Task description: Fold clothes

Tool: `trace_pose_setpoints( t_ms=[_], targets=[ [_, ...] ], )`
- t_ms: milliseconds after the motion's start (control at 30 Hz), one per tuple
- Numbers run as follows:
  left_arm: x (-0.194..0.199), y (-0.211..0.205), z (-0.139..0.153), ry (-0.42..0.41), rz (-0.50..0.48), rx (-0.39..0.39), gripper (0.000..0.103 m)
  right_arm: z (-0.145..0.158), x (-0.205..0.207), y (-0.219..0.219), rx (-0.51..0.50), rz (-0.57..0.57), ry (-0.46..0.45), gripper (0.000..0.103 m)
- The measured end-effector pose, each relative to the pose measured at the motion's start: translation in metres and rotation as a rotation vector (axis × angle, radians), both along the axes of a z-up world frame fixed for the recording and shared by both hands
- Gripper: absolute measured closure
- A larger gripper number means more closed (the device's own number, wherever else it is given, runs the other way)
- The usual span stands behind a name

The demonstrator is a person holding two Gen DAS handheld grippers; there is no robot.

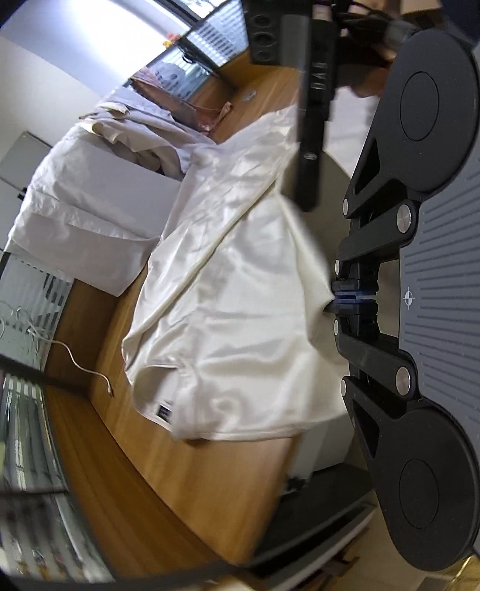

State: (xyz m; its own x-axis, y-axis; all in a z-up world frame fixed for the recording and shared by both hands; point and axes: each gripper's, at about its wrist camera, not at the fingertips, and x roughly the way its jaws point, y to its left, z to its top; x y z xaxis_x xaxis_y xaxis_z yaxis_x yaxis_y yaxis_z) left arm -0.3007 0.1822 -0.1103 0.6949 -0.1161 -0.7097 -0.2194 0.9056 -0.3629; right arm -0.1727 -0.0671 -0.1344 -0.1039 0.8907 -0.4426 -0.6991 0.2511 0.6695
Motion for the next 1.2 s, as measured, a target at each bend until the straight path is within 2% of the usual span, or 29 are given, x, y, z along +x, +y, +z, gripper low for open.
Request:
trace_pose_setpoints(
  t_ms=[200,267,333,400,500,633,767,833,1033,1200],
  targets=[
    [0.077,0.005,0.0,0.082,-0.065,0.068,0.099,-0.017,0.028,0.009,-0.088,-0.164,0.05,0.095],
    [0.098,0.007,-0.006,0.114,-0.085,0.079,0.099,-0.021,0.033,0.013,-0.129,-0.213,0.035,0.088],
    [0.114,0.01,-0.015,0.146,-0.098,0.073,0.099,-0.027,0.035,0.015,-0.183,-0.242,0.013,0.07],
    [0.126,0.013,-0.024,0.179,-0.109,0.076,0.099,-0.032,0.035,0.017,-0.231,-0.261,-0.009,0.069],
    [0.14,0.018,-0.036,0.216,-0.122,0.074,0.099,-0.034,0.028,0.011,-0.244,-0.298,-0.023,0.069],
    [0.152,0.024,-0.046,0.252,-0.145,0.089,0.099,-0.031,0.006,-0.004,-0.251,-0.354,-0.047,0.058],
    [0.161,0.027,-0.052,0.283,-0.19,0.102,0.099,-0.028,-0.024,-0.021,-0.23,-0.405,-0.053,0.058],
    [0.165,0.027,-0.055,0.295,-0.219,0.107,0.099,-0.03,-0.043,-0.028,-0.212,-0.406,-0.082,0.055],
    [0.176,0.03,-0.063,0.331,-0.306,0.122,0.099,-0.056,-0.088,-0.022,-0.26,-0.421,-0.15,0.038],
    [0.182,0.029,-0.065,0.329,-0.373,0.132,0.099,-0.091,-0.103,0.002,-0.298,-0.451,-0.187,0.035]
  ],
)
